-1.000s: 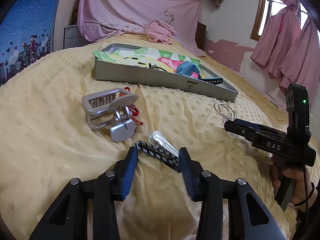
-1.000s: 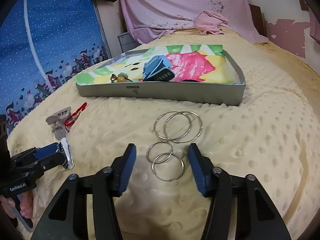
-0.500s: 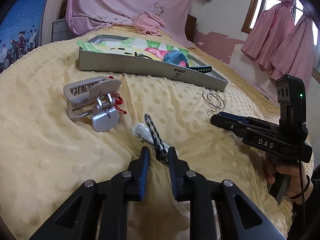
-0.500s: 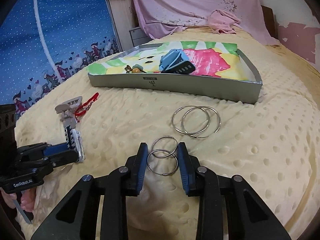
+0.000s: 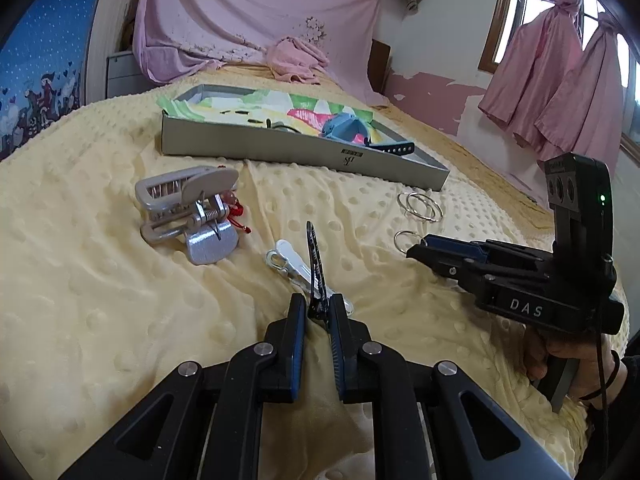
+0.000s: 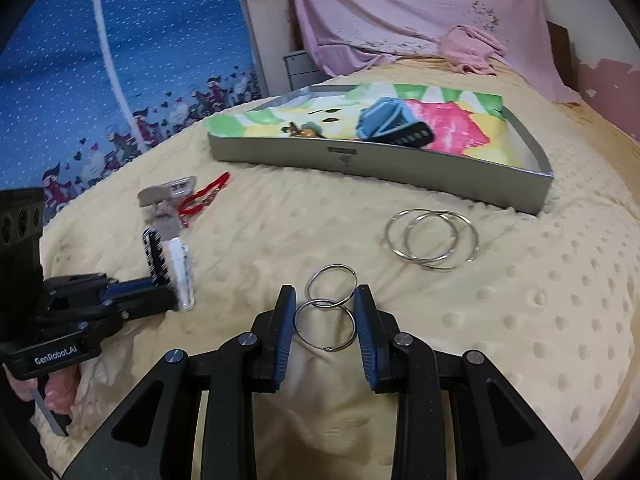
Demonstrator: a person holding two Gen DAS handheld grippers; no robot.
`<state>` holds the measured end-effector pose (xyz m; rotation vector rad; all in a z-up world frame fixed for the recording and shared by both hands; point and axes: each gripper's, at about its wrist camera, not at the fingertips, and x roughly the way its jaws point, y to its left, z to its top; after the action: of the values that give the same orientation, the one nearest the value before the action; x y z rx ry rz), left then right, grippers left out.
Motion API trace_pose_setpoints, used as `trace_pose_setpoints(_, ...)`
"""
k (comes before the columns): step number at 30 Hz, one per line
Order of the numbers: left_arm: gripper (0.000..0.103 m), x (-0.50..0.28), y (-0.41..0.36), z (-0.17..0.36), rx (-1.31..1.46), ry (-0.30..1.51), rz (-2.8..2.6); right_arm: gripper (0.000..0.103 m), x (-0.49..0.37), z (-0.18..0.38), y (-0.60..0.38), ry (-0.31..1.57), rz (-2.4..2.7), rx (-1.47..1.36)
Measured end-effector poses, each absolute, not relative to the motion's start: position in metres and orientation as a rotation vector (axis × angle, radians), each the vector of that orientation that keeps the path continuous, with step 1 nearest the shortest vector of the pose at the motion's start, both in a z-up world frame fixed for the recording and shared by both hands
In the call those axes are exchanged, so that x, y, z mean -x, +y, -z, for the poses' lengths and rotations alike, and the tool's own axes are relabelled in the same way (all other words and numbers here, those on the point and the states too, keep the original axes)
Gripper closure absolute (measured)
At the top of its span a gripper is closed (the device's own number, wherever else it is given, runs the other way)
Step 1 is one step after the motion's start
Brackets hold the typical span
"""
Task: Organize jewelry
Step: 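Grasp the striped hair clip with the left tool while the right tool grasps two silver key rings, then carry the striped clip with left tool while right tool carries key rings to tray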
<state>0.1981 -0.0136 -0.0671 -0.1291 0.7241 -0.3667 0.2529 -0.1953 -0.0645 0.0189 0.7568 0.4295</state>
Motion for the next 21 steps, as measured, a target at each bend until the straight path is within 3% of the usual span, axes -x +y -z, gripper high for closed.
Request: trace_pose_setpoints(21,0.091,-0.18,-0.012,0.048,0.109,0.604,0.367,0.076,-0.234,0.037,-0.202,0.61,-0.431,-0.014)
